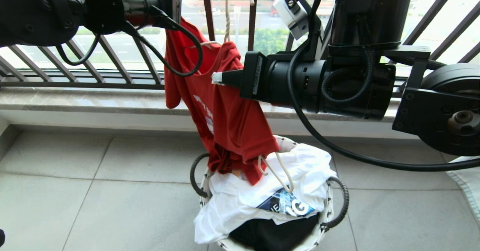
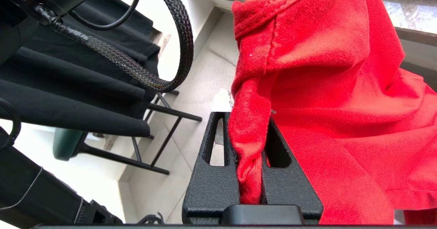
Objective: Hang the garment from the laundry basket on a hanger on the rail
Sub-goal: Hang the clothes on the clothes rack
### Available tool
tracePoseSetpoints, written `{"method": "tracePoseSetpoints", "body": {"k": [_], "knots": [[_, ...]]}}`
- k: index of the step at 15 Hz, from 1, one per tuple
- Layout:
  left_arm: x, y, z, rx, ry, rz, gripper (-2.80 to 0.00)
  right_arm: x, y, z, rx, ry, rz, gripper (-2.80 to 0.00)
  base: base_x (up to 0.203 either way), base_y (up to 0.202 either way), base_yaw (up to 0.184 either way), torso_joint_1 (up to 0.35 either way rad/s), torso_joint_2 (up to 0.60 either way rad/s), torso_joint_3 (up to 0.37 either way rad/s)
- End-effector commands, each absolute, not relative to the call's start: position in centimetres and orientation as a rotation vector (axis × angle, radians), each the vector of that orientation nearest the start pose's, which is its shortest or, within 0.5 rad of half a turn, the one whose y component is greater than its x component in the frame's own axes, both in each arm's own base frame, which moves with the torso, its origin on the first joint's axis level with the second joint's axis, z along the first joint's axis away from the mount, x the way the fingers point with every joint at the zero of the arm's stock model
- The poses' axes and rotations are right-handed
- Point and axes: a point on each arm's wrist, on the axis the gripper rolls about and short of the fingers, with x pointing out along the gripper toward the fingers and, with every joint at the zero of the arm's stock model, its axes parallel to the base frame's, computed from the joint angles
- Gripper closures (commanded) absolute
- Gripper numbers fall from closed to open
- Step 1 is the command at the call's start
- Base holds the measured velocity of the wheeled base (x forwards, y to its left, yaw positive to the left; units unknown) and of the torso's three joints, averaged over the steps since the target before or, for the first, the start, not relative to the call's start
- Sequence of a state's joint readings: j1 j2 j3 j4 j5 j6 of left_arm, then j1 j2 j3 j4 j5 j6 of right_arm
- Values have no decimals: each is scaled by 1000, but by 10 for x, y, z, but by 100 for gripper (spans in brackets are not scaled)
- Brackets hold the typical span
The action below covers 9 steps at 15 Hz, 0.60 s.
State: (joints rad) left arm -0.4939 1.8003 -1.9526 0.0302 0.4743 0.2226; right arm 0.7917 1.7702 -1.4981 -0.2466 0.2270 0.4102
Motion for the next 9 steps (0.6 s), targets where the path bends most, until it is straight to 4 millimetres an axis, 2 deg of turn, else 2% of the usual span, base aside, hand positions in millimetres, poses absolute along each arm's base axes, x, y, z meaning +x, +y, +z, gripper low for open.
{"method": "tracePoseSetpoints", "body": {"k": [1,6,9], "knots": [[288,-153,408,161,-119,-31,0,243,254,315,367,239,1000,0,0,0,0,0,0,0],[276,-160,414,150,-138,-65,0,243,254,316,368,236,1001,0,0,0,0,0,0,0],[275,-161,414,149,-143,-85,0,235,254,320,372,235,1020,0,0,0,0,0,0,0]]}}
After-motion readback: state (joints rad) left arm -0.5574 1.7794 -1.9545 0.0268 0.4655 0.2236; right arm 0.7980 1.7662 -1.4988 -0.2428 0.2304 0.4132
